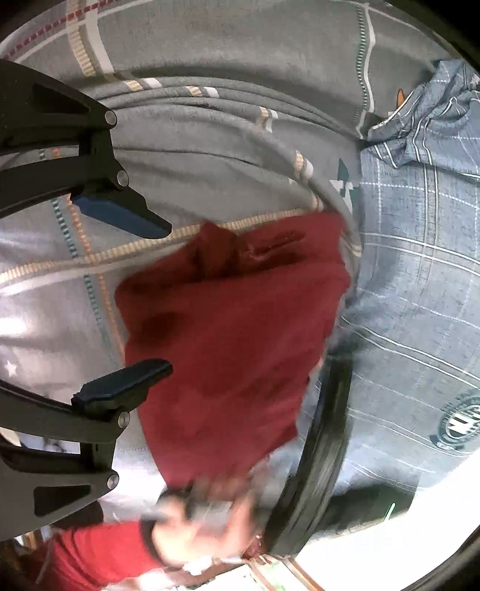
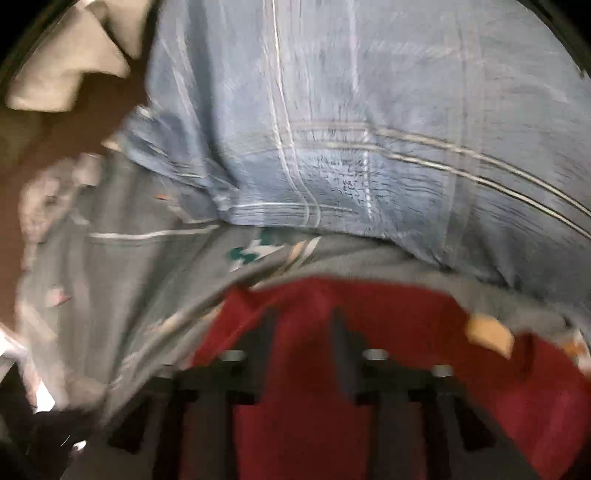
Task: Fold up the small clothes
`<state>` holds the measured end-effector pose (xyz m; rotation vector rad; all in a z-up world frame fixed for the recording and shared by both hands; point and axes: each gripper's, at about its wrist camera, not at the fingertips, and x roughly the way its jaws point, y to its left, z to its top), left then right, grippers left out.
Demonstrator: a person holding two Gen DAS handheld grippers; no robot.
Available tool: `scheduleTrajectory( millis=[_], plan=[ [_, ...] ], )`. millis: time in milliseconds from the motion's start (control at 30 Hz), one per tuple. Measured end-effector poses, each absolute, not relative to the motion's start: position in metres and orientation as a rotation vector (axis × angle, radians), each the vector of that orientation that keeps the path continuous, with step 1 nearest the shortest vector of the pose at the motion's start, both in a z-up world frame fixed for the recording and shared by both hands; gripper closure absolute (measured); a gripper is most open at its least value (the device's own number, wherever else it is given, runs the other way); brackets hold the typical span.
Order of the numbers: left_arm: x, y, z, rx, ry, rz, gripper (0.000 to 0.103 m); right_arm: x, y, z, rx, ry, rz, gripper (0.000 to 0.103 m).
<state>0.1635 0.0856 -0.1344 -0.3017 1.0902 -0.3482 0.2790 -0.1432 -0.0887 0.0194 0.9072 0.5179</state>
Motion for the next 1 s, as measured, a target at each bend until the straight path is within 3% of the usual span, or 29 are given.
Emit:
scheduleTrajectory(
  millis=[100, 200, 233, 333, 400, 467, 700, 733, 800, 867, 967, 1000],
  plan=[
    [0.165, 0.080, -0.141, -0.281, 1.116, -0.336, 0.043, 0.221, -0.192, -0.071, -0.028, 0.861, 0.494, 0.047],
    [0.167, 0.071, -0.141, -0.293, 1.122, -0.386, 0.078, 0.180, -0.245, -0.075, -0.016, 0.861, 0.400, 0.047],
    [0.167, 0.066, -0.141, -0.274, 1.122, -0.397, 0.083, 0.174, -0.257, -0.081, -0.016, 0.878, 0.370, 0.047],
    [0.172, 0.062, -0.145, -0.242, 1.122, -0.384, 0.093, 0.164, -0.290, -0.111, -0.023, 0.965, 0.276, 0.050],
    [0.173, 0.064, -0.140, -0.246, 1.106, -0.370, 0.096, 0.161, -0.299, -0.122, -0.032, 0.986, 0.249, 0.062],
    [0.165, 0.069, -0.133, -0.229, 1.089, -0.332, 0.096, 0.155, -0.306, -0.122, -0.034, 0.975, 0.232, 0.070],
    [0.141, 0.071, -0.123, -0.218, 1.107, -0.250, 0.095, 0.150, -0.315, -0.103, 0.053, 0.940, 0.253, 0.065],
    [0.139, 0.068, -0.119, -0.214, 1.101, -0.238, 0.095, 0.155, -0.312, -0.095, 0.057, 0.908, 0.240, 0.063],
    [0.135, 0.065, -0.114, -0.206, 1.097, -0.220, 0.094, 0.166, -0.309, -0.085, 0.048, 0.866, 0.197, 0.048],
    [0.132, 0.062, -0.113, -0.195, 1.099, -0.207, 0.094, 0.187, -0.301, -0.083, 0.050, 0.853, 0.187, 0.046],
    [0.127, 0.061, -0.113, -0.185, 1.107, -0.192, 0.086, 0.226, -0.284, -0.095, 0.019, 0.887, 0.199, 0.047],
    [0.127, 0.061, -0.111, -0.187, 1.106, -0.186, 0.078, 0.238, -0.280, -0.102, -0.004, 0.902, 0.193, 0.047]
  ],
)
